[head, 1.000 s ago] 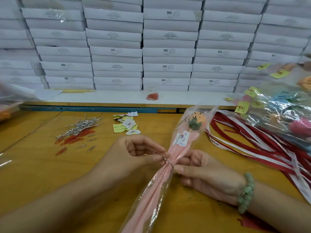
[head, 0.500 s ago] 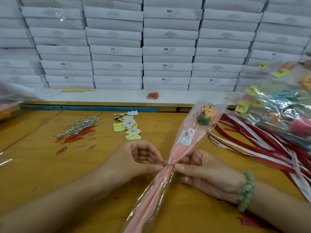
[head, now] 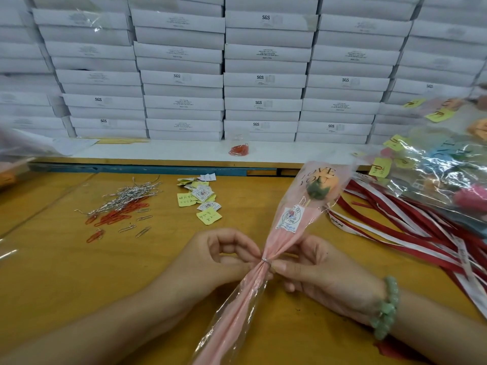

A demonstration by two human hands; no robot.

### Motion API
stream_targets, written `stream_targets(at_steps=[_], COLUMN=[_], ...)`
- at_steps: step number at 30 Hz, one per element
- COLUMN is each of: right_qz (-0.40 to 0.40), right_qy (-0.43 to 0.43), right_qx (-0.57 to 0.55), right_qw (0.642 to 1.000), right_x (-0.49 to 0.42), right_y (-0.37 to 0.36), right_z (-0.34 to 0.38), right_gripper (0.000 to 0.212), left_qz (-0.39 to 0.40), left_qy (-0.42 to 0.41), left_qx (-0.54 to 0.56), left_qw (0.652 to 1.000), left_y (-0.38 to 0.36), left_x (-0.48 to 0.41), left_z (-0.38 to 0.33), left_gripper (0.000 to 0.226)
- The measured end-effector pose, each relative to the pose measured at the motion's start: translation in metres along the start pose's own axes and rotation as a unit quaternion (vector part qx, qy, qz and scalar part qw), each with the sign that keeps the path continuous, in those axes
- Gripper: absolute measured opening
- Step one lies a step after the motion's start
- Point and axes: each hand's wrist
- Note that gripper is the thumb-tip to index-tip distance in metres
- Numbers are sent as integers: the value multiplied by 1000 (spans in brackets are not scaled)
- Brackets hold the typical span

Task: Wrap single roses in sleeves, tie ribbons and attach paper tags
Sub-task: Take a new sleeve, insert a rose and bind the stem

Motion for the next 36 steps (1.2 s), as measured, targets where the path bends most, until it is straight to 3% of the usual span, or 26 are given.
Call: stream_targets(at_steps=[4, 7, 11, 15, 20, 27, 36], right_qz=[2, 17, 17, -24, -57, -27, 22], right_qy=[18, 31, 39, 62, 75, 190, 291], right_qx=[39, 95, 153, 207, 324, 593, 784], right_qw=[999, 995, 987, 976, 941, 782, 548], right_x=[-1, -1, 0, -2, 1, 10, 15], right_y=[1, 2, 1, -1, 3, -1, -11], right_z=[-2, -2, -2, -4, -3, 6, 4], right_gripper=[28, 23, 23, 28, 14, 9, 29], left_qz=[30, 3, -11, -52, -97, -115, -96], left_qy=[19, 21, 23, 15, 14, 4, 1], left_qx=[47, -8, 24, 25, -1, -10, -15], left_qw=[998, 1000, 999, 998, 995, 993, 995], left_y=[2, -2, -7, -10, -12, -13, -12], left_x=[0, 1, 0, -1, -1, -1, 0], left_z=[-3, -1, 1, 3, 4, 7, 9], left_gripper=[6, 23, 29, 35, 43, 31, 22])
Point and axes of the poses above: each hand's wrist, its own x-axis away from the middle knuckle, its own y-axis out of the back of the hand, z = x × y, and after that the axes turned 13 degrees about -x, right-handed
